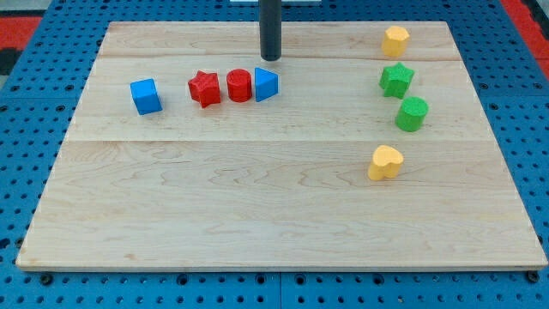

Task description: Move blue triangle away from the red circle

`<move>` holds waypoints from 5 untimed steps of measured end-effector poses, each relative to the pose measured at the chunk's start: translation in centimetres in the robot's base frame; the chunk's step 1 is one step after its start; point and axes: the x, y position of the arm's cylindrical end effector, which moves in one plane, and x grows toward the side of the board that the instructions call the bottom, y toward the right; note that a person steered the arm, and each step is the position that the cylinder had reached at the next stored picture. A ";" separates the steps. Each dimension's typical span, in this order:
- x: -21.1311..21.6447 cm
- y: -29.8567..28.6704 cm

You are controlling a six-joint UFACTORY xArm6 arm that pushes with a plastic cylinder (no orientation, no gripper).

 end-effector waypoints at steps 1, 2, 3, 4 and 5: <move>1.6 1.5; 5.2 -0.6; 9.3 -2.3; 12.4 -5.2; 12.4 -8.7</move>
